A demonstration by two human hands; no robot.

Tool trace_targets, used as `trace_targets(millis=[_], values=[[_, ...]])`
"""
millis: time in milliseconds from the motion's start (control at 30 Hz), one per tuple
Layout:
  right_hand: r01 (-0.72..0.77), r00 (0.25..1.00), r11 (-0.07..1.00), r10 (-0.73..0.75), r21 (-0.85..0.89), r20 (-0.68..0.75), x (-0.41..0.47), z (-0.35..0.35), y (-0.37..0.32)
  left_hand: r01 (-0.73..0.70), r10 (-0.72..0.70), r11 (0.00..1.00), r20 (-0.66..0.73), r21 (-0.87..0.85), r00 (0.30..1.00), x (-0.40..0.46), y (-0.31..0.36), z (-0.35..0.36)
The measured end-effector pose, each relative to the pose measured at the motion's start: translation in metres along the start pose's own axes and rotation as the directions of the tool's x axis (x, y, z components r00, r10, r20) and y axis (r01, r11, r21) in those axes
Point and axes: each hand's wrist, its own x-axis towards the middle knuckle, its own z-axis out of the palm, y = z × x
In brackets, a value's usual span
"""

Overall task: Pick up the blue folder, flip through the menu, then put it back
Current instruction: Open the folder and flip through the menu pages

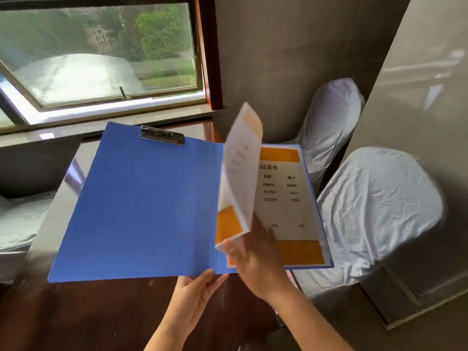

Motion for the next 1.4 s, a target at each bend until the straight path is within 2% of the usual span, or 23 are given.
trace_targets(millis=[67,100,267,333,367,433,467,533,600,633,667,733,767,800,933,1033,1300,1400], values=[[0.092,0.995,0.985,-0.086,-0.146,0.047,-0.003,0.013,-0.005,0.001,-0.001,0.999,0.004,0.047,1.0,-0.004,0.0,0.004],[0.129,0.99,0.978,-0.117,-0.164,0.081,-0.004,0.018,-0.006,0.001,-0.001,0.998,-0.003,0.067,1.0,-0.006,-0.001,0.005],[0.215,0.954,0.974,-0.193,-0.076,0.229,-0.013,0.026,-0.012,0.001,0.0,0.995,-0.006,0.099,1.0,-0.011,-0.005,0.002],[0.285,0.934,0.958,-0.268,-0.04,0.236,-0.017,0.022,-0.015,0.003,-0.003,0.997,-0.009,0.072,1.0,-0.012,-0.005,0.003],[0.294,0.931,0.955,-0.296,0.042,0.214,-0.019,0.016,-0.016,0.006,-0.005,0.999,-0.01,0.039,1.0,-0.012,-0.004,0.004],[0.273,0.953,0.945,-0.291,0.18,0.083,-0.02,-0.002,-0.013,0.013,-0.013,0.999,-0.007,-0.039,1.0,-0.011,-0.003,0.004],[0.273,0.962,0.948,-0.269,0.163,-0.047,-0.021,-0.013,-0.007,0.015,-0.015,0.997,-0.008,-0.07,1.0,-0.01,-0.002,0.003],[0.214,0.925,0.977,-0.205,-0.006,-0.319,-0.019,-0.04,0.013,0.017,-0.019,0.994,-0.018,-0.108,1.0,-0.009,0.001,0.001],[0.02,0.889,0.987,-0.09,-0.159,-0.449,-0.017,-0.07,0.038,0.015,-0.018,0.992,-0.02,-0.121,1.0,-0.01,0.004,0.0],[-0.082,0.9,0.987,0.013,-0.14,-0.436,-0.016,-0.084,0.051,0.017,-0.019,0.992,-0.019,-0.124,1.0,-0.01,0.006,0.0],[-0.164,0.927,0.985,0.137,-0.048,-0.349,-0.015,-0.099,0.061,0.021,-0.023,0.992,-0.019,-0.128,1.0,-0.01,0.006,-0.001],[-0.274,0.953,0.917,0.3,0.289,-0.047,-0.018,-0.12,0.072,0.032,-0.035,0.991,-0.019,-0.13,0.999,-0.01,0.008,-0.002],[-0.292,0.955,0.861,0.286,0.418,0.078,-0.02,-0.126,0.077,0.031,-0.033,0.992,-0.015,-0.125,0.999,-0.01,0.008,-0.002],[-0.285,0.959,0.824,0.248,0.49,0.141,-0.023,-0.13,0.084,0.025,-0.026,0.993,-0.009,-0.119,1.0,-0.009,0.009,-0.003],[-0.278,0.958,0.793,0.193,0.542,0.209,-0.028,-0.137,0.099,0.009,-0.008,0.991,0.008,-0.134,1.0,-0.009,0.01,-0.007],[-0.248,0.968,0.8,0.22,0.547,0.117,-0.027,-0.135,0.104,0.029,-0.029,0.988,0.005,-0.153,1.0,-0.008,0.008,-0.01],[-0.152,0.955,0.899,0.24,0.41,-0.173,-0.018,-0.117,0.098,0.017,-0.017,0.985,0.003,-0.171,1.0,-0.009,0.006,-0.007],[-0.107,0.935,0.951,0.195,0.289,-0.297,-0.016,-0.111,0.091,0.0,-0.002,0.985,-0.011,-0.175,1.0,-0.009,0.008,-0.008]])
